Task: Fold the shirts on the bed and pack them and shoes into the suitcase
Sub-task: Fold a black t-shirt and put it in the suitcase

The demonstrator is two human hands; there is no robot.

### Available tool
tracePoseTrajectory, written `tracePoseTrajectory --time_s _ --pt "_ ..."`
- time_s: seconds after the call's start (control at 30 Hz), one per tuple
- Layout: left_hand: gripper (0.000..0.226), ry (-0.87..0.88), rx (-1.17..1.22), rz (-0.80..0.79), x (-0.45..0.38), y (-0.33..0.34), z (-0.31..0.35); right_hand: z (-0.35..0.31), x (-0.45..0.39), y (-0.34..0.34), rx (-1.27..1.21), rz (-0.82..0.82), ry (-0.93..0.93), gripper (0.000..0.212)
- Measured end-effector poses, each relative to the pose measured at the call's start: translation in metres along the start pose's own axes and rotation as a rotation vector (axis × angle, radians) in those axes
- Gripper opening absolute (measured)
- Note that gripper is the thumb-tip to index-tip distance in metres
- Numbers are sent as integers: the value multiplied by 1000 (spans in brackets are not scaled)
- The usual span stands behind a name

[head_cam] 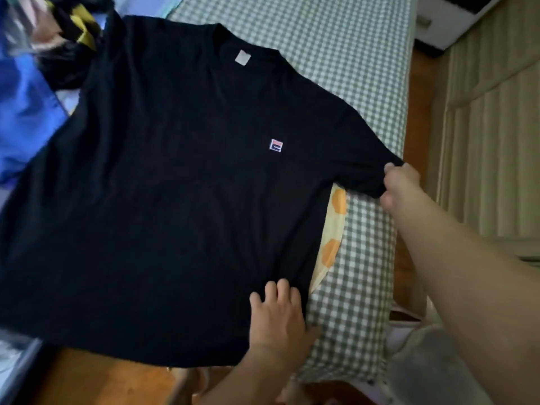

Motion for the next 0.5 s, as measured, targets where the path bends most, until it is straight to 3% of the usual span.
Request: tracePoseTrajectory --time_s 0.1,0.17,0.23,0.37,0.5 --pt "58 -73 48 120 11 8 7 -10 -14 -5 39 -73 -93 44" --pt "46 -176 139 237 28 19 15 4 -17 -2 63 -239 8 51" --pt "49 -331 207 289 47 37 24 22 -20 -3 50 -331 115 55" --pt "45 -683 433 344 79 75 40 35 -16 -10 -8 -398 222 48" --pt "35 -819 556 371 91 77 43 19 -18 -14 -86 -434 289 44"
Point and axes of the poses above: each hand's wrist, its own x-axis away from the middle knuckle, its own y-axis out of the palm, z = x × y, the point moved 4 cm from there along -x, towards the middle knuckle, and after that the axes turned 6 degrees about z, right-handed, at the moved point
